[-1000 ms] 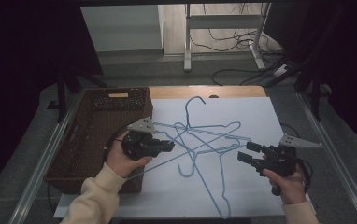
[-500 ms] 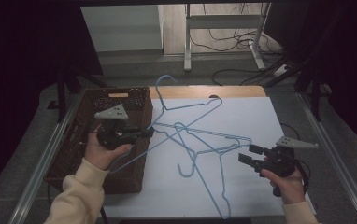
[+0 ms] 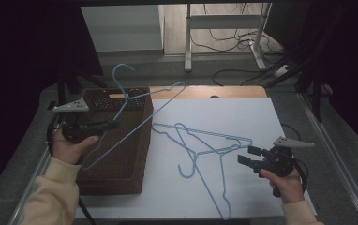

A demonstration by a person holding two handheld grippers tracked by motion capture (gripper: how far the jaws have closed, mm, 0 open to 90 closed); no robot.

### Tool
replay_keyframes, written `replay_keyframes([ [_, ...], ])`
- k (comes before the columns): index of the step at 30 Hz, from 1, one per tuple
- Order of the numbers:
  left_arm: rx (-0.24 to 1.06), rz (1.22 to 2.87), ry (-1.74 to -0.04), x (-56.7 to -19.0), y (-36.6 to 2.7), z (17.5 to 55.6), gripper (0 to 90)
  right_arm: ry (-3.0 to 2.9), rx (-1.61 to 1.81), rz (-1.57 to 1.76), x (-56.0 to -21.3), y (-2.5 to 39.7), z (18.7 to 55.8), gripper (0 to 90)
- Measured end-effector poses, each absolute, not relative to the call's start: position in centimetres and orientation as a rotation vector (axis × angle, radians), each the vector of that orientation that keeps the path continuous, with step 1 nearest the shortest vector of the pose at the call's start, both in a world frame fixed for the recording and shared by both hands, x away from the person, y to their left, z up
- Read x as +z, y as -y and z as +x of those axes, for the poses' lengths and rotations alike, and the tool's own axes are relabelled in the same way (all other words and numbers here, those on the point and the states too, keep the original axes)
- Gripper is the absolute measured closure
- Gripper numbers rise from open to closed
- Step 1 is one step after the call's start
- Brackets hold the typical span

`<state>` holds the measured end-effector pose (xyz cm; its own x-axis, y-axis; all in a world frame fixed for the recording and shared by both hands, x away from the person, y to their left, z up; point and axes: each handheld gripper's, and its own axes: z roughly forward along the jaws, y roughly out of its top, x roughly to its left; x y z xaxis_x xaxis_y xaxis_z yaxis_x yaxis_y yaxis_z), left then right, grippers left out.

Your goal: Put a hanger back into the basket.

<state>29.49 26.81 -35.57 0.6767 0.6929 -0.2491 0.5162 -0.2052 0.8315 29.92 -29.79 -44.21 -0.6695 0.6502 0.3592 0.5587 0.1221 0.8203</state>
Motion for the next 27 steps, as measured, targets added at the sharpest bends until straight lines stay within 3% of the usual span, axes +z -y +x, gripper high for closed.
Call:
replay_keyframes([
  [12, 0.229, 1.793, -1.078, -37.2, -32.1, 28.5, 86.2, -2.338, 1.48, 1.233, -45.0, 28.3, 31.3, 23.3],
  [27, 0.241, 1.777, -1.187, -39.6, -35.3, 28.6, 86.2, -2.342, 1.431, 1.242, -45.2, 28.5, 31.2, 22.4],
])
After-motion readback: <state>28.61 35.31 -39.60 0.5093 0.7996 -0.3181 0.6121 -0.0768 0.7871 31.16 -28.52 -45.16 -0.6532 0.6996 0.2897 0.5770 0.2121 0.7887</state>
